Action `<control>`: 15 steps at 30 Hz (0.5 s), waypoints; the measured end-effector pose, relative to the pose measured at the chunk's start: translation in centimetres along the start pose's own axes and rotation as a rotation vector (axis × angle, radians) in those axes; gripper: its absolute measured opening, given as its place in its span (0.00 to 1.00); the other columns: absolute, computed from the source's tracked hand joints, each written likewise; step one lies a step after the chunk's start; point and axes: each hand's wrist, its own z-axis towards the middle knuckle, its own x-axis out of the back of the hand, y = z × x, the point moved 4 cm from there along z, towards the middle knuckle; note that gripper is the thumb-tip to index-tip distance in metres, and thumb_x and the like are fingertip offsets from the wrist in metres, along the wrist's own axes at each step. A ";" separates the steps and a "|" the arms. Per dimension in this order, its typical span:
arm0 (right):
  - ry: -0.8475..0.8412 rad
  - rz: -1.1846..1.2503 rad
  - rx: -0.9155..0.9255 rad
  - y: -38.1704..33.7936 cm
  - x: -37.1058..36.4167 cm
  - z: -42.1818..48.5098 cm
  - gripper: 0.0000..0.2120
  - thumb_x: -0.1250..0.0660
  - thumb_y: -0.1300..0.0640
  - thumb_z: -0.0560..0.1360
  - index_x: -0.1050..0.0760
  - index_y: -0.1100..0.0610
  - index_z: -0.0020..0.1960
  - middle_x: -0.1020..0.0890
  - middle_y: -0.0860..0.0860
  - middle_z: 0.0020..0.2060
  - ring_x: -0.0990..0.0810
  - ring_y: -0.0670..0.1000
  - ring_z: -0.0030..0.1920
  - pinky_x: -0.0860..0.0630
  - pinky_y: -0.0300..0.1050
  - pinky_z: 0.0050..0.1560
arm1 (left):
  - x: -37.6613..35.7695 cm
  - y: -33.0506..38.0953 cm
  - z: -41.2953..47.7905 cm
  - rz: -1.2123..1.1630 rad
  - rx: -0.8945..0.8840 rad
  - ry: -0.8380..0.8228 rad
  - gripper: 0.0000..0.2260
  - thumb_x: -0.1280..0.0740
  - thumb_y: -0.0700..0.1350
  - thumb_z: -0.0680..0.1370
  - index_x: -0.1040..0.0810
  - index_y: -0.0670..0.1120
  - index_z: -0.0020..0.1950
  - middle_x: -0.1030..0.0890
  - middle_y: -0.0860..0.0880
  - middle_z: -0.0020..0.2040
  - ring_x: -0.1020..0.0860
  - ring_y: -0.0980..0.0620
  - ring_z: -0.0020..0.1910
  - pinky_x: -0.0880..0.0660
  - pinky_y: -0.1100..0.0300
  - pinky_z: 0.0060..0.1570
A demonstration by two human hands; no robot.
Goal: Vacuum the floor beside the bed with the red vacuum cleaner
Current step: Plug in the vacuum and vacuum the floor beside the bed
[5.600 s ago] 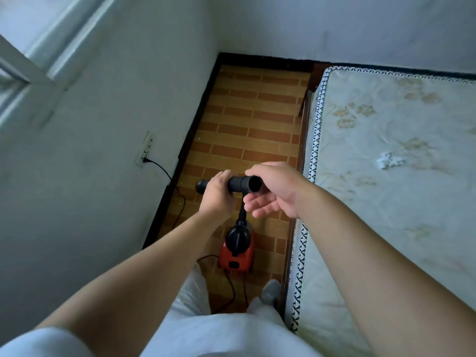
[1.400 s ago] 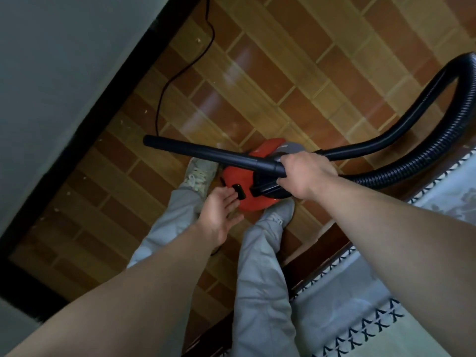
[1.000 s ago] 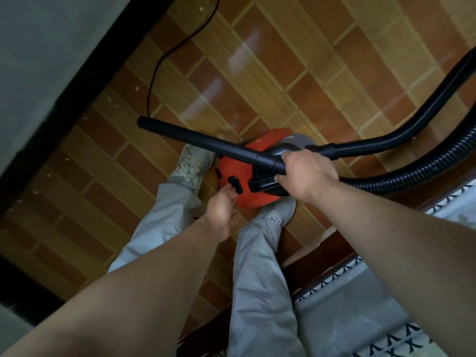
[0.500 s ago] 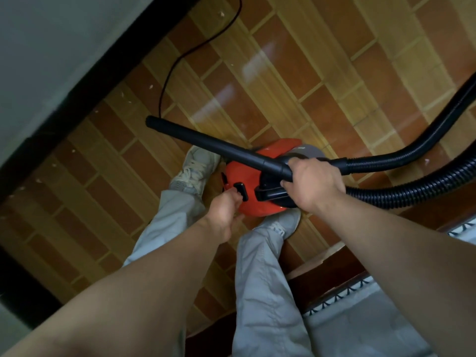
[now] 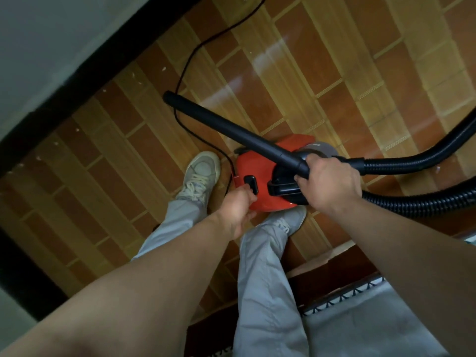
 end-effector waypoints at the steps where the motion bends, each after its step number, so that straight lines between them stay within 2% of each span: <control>1: -0.005 -0.003 0.009 -0.1 0.1 0.0 0.09 0.35 0.46 0.78 0.32 0.51 0.48 0.29 0.49 0.32 0.27 0.55 0.32 0.32 0.45 0.33 | 0.2 0.1 0.1 0.009 -0.004 -0.007 0.28 0.42 0.35 0.80 0.37 0.48 0.80 0.23 0.56 0.57 0.25 0.57 0.57 0.29 0.52 0.64; 3: -0.013 0.005 0.040 -0.4 0.2 0.0 0.09 0.35 0.47 0.78 0.31 0.51 0.49 0.28 0.49 0.32 0.26 0.55 0.33 0.31 0.45 0.34 | 0.5 0.2 0.1 0.019 -0.006 -0.013 0.29 0.42 0.34 0.79 0.38 0.48 0.80 0.25 0.51 0.69 0.27 0.53 0.65 0.29 0.50 0.68; 4: -0.017 0.012 0.058 -0.7 0.2 0.1 0.09 0.35 0.47 0.78 0.29 0.51 0.49 0.26 0.50 0.33 0.25 0.55 0.33 0.30 0.46 0.34 | 0.5 0.3 0.2 0.023 -0.011 -0.015 0.28 0.42 0.34 0.80 0.38 0.48 0.80 0.27 0.50 0.71 0.28 0.52 0.67 0.29 0.49 0.68; 5: -0.018 0.026 0.076 -1.1 0.1 0.3 0.09 0.35 0.47 0.78 0.28 0.52 0.50 0.24 0.50 0.35 0.25 0.55 0.34 0.29 0.46 0.35 | 0.7 0.3 0.4 0.025 -0.015 -0.014 0.27 0.43 0.34 0.80 0.37 0.48 0.80 0.26 0.50 0.70 0.27 0.52 0.67 0.28 0.50 0.67; 7: -0.025 0.063 0.103 -2.0 -0.3 0.5 0.11 0.34 0.46 0.77 0.27 0.53 0.51 0.22 0.52 0.38 0.24 0.56 0.35 0.27 0.47 0.36 | 0.9 0.2 0.7 0.035 -0.027 -0.005 0.23 0.42 0.35 0.82 0.34 0.47 0.77 0.23 0.53 0.61 0.25 0.54 0.63 0.27 0.53 0.62; 9: -0.042 0.079 0.115 -3.0 -0.9 0.5 0.13 0.34 0.44 0.77 0.27 0.54 0.52 0.23 0.52 0.38 0.24 0.56 0.37 0.27 0.47 0.37 | 1.0 0.2 0.9 0.063 -0.040 0.003 0.21 0.41 0.36 0.83 0.33 0.47 0.77 0.22 0.55 0.55 0.25 0.55 0.61 0.27 0.54 0.59; 15: -0.068 0.048 0.091 -4.4 -2.2 -0.3 0.15 0.35 0.44 0.78 0.27 0.55 0.54 0.20 0.55 0.42 0.19 0.60 0.44 0.29 0.47 0.38 | 1.6 0.3 1.1 0.119 -0.071 -0.002 0.21 0.41 0.38 0.84 0.33 0.48 0.77 0.23 0.52 0.61 0.25 0.55 0.62 0.26 0.54 0.60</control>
